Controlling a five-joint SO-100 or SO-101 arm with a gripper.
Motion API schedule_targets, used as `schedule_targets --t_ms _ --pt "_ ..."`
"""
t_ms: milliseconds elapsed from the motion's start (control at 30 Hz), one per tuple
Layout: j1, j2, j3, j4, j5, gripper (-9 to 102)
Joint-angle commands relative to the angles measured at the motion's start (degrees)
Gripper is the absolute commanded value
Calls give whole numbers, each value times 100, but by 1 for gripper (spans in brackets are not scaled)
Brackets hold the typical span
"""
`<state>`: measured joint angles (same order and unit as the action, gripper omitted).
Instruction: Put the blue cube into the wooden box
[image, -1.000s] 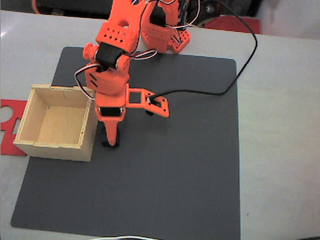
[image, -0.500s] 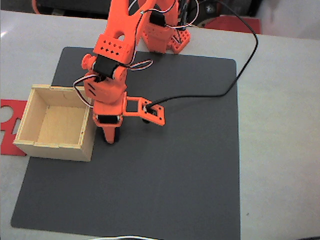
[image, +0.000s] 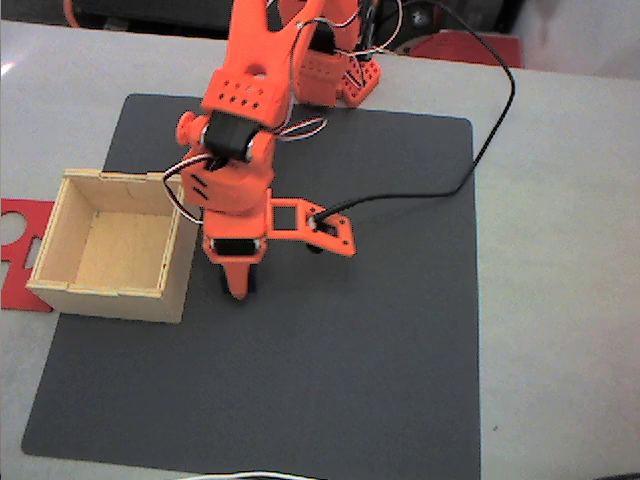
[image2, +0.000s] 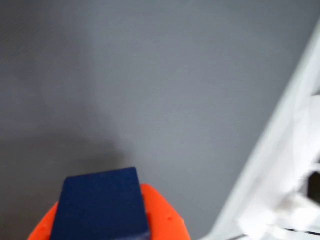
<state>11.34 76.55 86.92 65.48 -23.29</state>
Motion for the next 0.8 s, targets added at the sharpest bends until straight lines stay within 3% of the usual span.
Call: schedule_targets --t_ms 0,200,767 --pt "79 88 -1310 589 -105 0" --pt "729 -756 -4122 2030 -343 0" --pt "2672 -817 -4263 1934 -580 0"
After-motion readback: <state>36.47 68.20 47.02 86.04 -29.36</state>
